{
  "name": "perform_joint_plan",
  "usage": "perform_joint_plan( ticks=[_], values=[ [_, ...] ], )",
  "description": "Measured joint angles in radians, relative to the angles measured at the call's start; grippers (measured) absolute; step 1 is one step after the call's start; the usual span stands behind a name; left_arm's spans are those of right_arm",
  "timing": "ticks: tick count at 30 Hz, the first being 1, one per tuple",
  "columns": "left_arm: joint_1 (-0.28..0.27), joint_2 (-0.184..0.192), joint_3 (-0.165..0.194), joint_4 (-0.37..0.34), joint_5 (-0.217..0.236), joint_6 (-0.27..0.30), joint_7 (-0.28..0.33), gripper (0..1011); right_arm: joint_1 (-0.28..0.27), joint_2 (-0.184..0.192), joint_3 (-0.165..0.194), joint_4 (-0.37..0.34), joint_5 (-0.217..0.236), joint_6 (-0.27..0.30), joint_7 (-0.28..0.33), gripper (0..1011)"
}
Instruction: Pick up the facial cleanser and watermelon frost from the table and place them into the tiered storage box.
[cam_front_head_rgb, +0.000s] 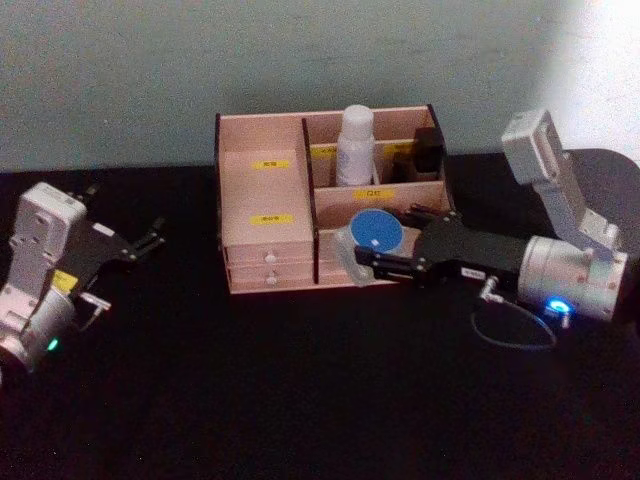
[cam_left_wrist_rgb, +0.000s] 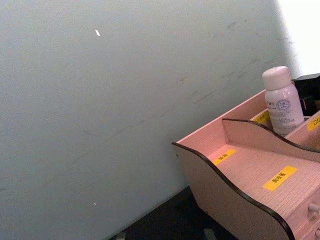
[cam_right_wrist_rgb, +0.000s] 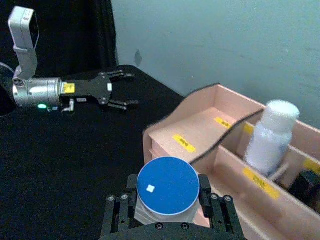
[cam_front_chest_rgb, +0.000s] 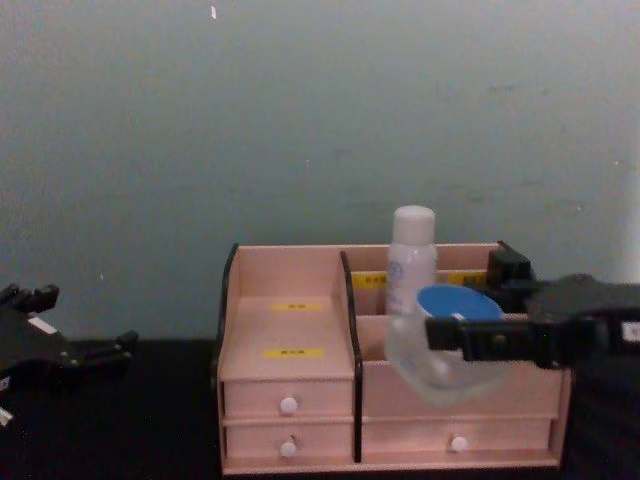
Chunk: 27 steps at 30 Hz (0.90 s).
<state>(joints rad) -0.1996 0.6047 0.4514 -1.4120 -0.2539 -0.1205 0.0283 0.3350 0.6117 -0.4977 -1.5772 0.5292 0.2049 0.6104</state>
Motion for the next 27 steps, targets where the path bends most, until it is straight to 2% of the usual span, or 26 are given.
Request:
perform_joint_plan(
  ticks=[4,7,15,27],
  values=[
    [0.000,0.000,0.000,0.000,0.000,0.000,0.000,1001,0.034,-0.016,-0.024,0.024,-0.010,-0.003,0.008,729],
    [0.000,0.000,0.000,0.000,0.000,0.000,0.000,1001,0.075,-0.040,-0.052,0.058,-0.025,-0.005,0.015,729],
    [0.000,0.000,0.000,0.000,0.000,0.000,0.000,1001,0.150,-0.092,-0.096,0.135,-0.048,-0.011,0.026,729],
    [0.000,0.000,0.000,0.000,0.000,0.000,0.000,1001,0.240,-0.173,-0.141,0.227,-0.082,-0.016,0.026,729]
  ],
)
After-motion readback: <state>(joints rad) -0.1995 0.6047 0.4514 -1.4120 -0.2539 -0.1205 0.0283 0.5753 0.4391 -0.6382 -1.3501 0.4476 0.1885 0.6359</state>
